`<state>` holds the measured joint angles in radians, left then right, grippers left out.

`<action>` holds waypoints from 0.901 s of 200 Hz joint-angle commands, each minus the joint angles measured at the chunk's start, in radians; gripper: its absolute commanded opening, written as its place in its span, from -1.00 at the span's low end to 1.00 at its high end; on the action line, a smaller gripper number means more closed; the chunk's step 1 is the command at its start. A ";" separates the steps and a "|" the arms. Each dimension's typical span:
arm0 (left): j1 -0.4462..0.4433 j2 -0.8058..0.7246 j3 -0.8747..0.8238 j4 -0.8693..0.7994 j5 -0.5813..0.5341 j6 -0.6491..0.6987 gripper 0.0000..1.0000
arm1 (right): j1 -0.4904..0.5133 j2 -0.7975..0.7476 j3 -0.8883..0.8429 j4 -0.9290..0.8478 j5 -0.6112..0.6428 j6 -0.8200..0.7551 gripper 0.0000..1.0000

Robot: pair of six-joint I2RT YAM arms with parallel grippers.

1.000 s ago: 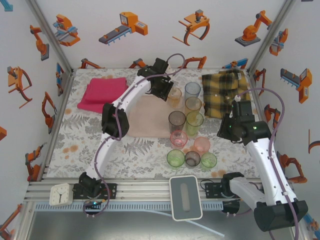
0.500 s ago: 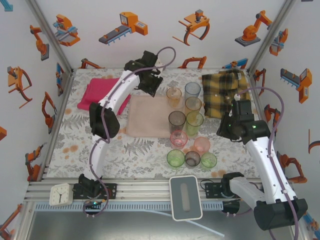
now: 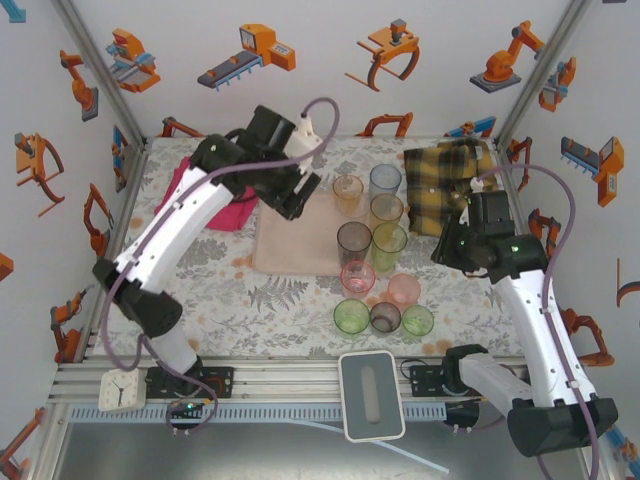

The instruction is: Place the glasses into the tray

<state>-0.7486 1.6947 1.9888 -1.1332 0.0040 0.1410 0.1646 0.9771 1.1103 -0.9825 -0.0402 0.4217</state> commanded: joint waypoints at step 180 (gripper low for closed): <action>-0.045 -0.210 -0.436 0.125 0.200 0.069 0.40 | 0.004 0.003 -0.074 -0.072 -0.164 0.000 -0.25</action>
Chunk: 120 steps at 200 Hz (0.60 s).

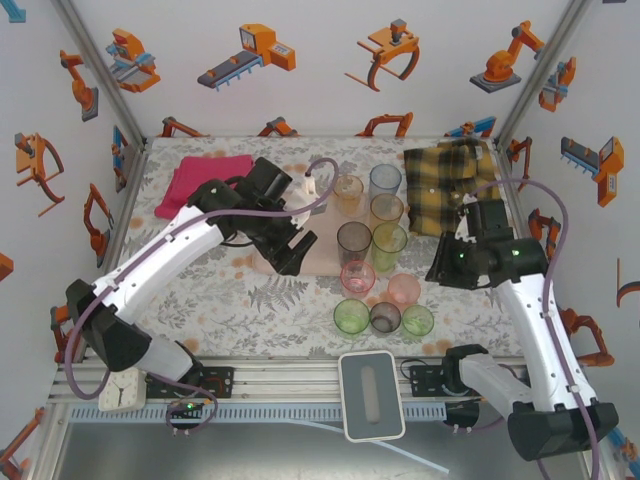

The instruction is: Place the glasses into the tray

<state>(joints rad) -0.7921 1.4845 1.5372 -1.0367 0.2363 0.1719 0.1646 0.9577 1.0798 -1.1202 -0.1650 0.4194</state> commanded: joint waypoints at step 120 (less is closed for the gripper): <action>0.155 -0.017 0.057 0.033 0.018 0.005 0.46 | 0.048 0.099 -0.182 0.238 0.064 0.030 -0.20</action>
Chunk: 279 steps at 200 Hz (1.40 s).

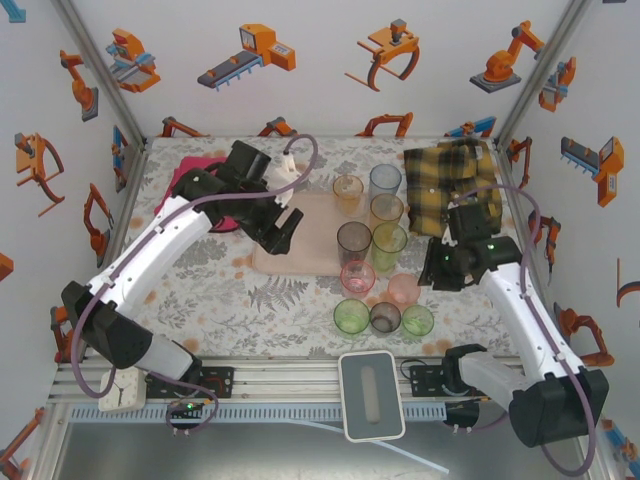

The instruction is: Place the glasses into the tray

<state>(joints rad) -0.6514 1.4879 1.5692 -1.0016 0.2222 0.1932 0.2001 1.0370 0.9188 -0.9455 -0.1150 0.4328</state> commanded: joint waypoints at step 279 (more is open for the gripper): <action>0.174 -0.084 -0.012 0.012 0.074 -0.048 0.50 | 0.115 0.204 -0.029 0.162 0.172 -0.008 -0.55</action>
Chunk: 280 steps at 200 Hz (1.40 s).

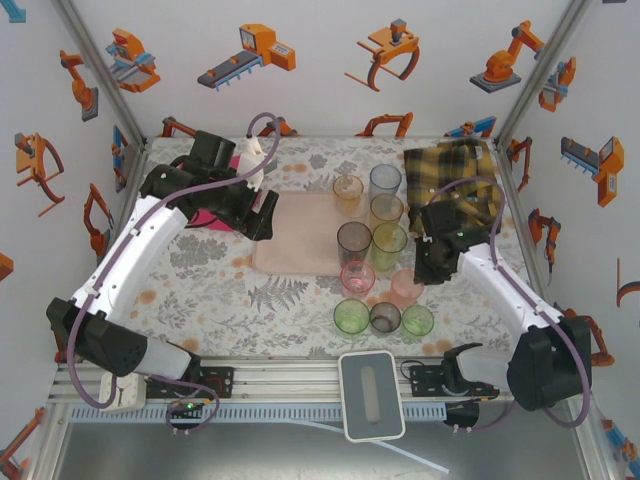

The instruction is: Place the glasses into the tray

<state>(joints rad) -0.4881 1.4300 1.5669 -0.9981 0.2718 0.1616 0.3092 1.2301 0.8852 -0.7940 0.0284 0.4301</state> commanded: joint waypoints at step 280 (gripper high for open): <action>0.056 -0.051 -0.007 0.011 0.016 -0.008 0.52 | 0.007 -0.186 0.288 -0.386 0.177 -0.005 -0.94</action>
<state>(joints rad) -0.4412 1.4055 1.5612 -0.9909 0.2775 0.1585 0.3103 1.0679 1.0939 -1.0958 0.1776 0.4225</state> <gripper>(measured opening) 0.758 0.037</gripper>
